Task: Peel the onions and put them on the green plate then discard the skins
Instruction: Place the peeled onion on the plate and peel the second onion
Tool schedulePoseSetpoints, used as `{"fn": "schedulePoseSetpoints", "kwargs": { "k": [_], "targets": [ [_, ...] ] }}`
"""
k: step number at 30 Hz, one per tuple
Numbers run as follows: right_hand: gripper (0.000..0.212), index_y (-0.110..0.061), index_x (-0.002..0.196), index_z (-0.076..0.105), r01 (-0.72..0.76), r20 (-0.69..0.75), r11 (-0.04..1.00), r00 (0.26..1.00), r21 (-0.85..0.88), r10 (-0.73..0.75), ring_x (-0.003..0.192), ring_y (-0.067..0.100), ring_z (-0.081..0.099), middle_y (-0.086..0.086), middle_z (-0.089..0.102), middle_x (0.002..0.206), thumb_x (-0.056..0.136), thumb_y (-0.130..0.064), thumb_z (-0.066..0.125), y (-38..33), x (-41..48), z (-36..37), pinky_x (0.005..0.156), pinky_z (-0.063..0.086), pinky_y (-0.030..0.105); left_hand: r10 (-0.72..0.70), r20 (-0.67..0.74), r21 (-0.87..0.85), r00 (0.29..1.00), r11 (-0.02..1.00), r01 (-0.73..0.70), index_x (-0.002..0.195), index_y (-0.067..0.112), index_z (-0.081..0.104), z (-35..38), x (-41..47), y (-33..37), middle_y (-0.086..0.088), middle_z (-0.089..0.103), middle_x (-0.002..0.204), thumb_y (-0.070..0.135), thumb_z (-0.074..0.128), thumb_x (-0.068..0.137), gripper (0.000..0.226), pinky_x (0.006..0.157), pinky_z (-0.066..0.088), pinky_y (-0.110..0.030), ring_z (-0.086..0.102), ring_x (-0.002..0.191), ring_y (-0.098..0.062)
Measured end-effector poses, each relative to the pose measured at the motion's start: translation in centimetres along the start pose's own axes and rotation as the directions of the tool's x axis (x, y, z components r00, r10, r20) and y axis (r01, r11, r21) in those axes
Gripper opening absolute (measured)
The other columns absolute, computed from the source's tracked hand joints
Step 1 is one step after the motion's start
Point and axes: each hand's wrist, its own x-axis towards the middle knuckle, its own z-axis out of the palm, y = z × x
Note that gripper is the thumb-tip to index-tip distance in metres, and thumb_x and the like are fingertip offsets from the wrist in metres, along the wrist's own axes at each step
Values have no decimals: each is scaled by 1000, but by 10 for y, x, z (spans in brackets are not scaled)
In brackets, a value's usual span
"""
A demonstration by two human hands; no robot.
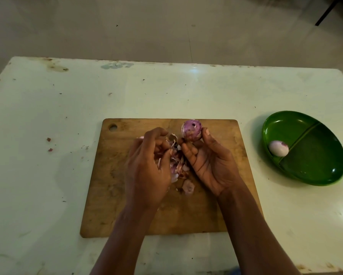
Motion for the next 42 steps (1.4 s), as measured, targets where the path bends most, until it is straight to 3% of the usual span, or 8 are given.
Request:
{"fn": "schedulePoseSetpoints", "kwargs": {
  "k": [4,11,15,17,20,28,34,42],
  "targets": [
    [66,0,109,62,-16,-2,999,1000,-29,16,87,25,71,18,69,102,55,-23,93,1,0,0,70,59,30,-26,-14,-5,1000,1000,26,110,10,59,0,1,-1,2,63,84,-5,78,70,47,71,42,0,59,73,-4],
    [58,-3,106,61,-19,56,997,998,-80,23,84,19,71,13,71,97,60,-22,90,1,-1,1,71,58,26,-20,-2,-106,1000,994,20,104,12,61,1,1,3,19,58,78,16,68,83,22,59,49,-7,60,69,8],
    [61,-2,107,57,-25,60,995,998,-95,31,84,21,71,13,71,94,60,-22,90,2,-2,3,68,58,28,-48,-54,-160,997,986,38,134,19,38,0,1,6,8,60,88,1,67,84,60,46,46,-15,54,55,-13],
    [62,-4,109,55,-23,55,994,998,-108,29,85,22,71,13,71,95,60,-23,89,3,-3,4,67,58,28,-38,-63,-199,997,980,25,141,16,29,0,3,6,9,56,113,-7,67,80,75,54,53,-18,61,69,-12],
    [62,-7,111,57,-13,47,991,999,-132,19,89,22,70,12,70,99,60,-23,89,4,-3,3,68,58,27,-15,-95,-213,995,977,-6,130,10,46,1,3,5,2,60,111,5,68,83,53,71,57,-24,63,90,-5],
    [70,-4,117,61,-30,-19,987,999,-159,27,117,40,56,27,57,128,62,-40,87,7,2,3,95,45,45,40,-92,-139,995,989,-53,113,16,57,2,0,4,-7,67,104,36,72,75,45,68,59,-35,66,92,-19],
    [48,-5,110,62,-17,104,985,994,-174,36,103,31,63,22,62,115,72,-24,83,5,0,4,84,55,36,119,-112,-76,987,989,-127,115,19,51,3,1,8,6,58,104,36,69,76,47,67,58,-40,65,92,-21],
    [40,-9,105,67,-7,111,976,993,-219,32,101,29,65,18,65,111,70,-20,82,4,-1,2,85,56,36,55,-111,-73,992,995,-64,117,21,50,4,0,5,-8,66,98,32,72,75,48,68,58,-36,65,89,-20]
  ]
}}
